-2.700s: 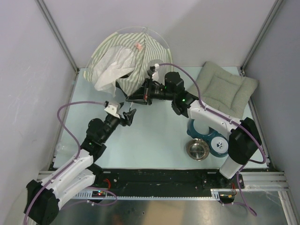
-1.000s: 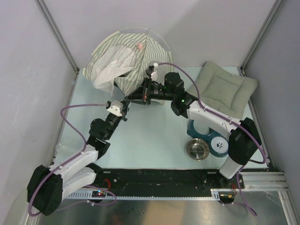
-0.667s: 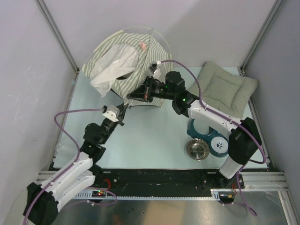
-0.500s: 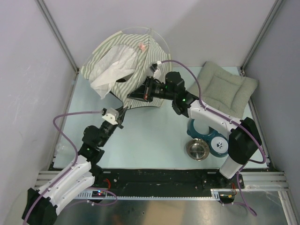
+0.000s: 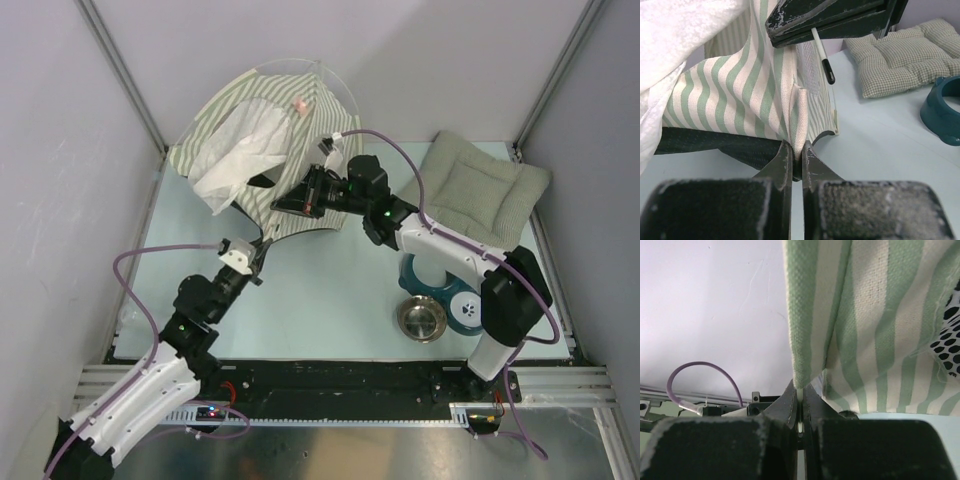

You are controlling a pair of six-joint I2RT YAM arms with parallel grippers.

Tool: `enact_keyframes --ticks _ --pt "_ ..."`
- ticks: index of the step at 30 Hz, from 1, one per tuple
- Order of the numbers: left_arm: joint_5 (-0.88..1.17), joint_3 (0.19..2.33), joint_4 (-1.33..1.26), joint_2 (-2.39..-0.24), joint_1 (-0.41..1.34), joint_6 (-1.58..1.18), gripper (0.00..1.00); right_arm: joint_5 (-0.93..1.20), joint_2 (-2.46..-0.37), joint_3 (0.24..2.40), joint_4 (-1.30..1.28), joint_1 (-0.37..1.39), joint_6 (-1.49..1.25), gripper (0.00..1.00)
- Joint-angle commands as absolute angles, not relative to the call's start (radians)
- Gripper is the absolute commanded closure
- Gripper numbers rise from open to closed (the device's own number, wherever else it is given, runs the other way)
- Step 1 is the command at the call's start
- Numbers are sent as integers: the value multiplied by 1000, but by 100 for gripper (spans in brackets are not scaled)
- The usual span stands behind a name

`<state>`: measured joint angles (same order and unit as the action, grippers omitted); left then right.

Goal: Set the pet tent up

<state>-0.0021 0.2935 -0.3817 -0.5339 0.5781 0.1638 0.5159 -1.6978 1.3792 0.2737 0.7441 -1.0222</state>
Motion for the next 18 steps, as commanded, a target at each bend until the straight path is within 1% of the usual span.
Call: enact_keyframes --ticks 1,18 --pt "17 300 -245 -511 607 182 100 315 -1723 1423 376 684 -1019 100" --pt "10 312 -196 -507 635 194 100 265 -1778 1470 340 679 -1037 100"
